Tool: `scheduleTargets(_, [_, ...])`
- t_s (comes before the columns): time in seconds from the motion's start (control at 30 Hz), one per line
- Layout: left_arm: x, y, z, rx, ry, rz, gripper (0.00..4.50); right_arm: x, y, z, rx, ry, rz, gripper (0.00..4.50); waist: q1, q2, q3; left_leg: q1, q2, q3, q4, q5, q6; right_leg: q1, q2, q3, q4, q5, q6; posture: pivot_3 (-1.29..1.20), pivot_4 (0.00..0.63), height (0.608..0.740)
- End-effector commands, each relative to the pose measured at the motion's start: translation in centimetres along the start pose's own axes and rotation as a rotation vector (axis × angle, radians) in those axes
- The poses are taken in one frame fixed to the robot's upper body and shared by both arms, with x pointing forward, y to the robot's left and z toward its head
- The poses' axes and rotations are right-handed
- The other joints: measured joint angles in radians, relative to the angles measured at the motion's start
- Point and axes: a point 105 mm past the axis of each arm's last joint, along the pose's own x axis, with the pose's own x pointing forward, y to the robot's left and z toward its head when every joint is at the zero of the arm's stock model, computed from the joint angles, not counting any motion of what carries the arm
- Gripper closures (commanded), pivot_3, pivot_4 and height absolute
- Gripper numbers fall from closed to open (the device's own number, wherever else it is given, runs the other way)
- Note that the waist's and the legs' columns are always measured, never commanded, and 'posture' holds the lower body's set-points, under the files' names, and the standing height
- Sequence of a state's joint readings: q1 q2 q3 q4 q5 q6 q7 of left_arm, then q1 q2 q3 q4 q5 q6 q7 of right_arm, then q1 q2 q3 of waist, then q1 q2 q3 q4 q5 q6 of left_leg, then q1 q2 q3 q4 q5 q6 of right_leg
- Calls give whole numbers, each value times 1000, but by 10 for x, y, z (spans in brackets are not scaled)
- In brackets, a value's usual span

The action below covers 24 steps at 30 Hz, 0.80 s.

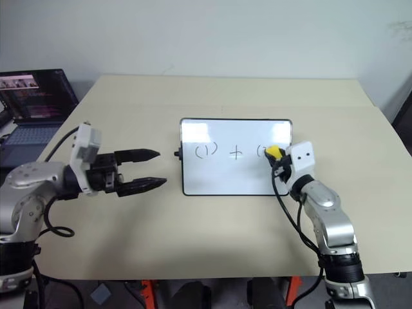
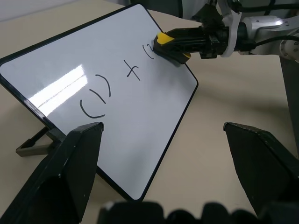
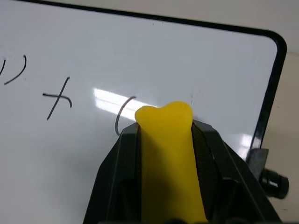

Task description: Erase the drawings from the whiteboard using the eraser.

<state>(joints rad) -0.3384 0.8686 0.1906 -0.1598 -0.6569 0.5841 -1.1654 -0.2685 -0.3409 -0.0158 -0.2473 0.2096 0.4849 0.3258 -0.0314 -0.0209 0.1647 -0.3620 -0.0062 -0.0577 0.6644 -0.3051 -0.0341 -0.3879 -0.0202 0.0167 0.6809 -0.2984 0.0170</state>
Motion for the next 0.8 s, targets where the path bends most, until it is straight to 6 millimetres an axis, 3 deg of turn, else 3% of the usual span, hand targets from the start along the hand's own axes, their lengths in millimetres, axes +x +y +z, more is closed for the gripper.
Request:
scheduleTargets(0.03, [-2,-2,11,43,-21,-1,0,-9,-8,-23,15,109,-44,3323,0,0,0,0,0,0,0,0,0,0,0,0,0,0,0,0,150,740])
scheduleTargets(0.27, [-1,-2,11,42,-24,-8,0,-21,-2,-27,18,123,-43,3323,-1,0,0,0,0,0,0,0,0,0,0,0,0,0,0,0,150,740])
scheduleTargets(0.6, [3,-2,11,41,-28,-17,0,5,2,47,35,-154,-23,3323,-2,1,1,-1,0,0,-1,0,0,-2,0,0,0,0,0,0,150,740])
scheduleTargets(0.8, [5,-2,11,40,-34,-20,0,17,3,67,23,-215,-22,3323,-1,1,1,-3,0,0,-2,0,0,-3,0,0,-2,-1,-1,0,150,740])
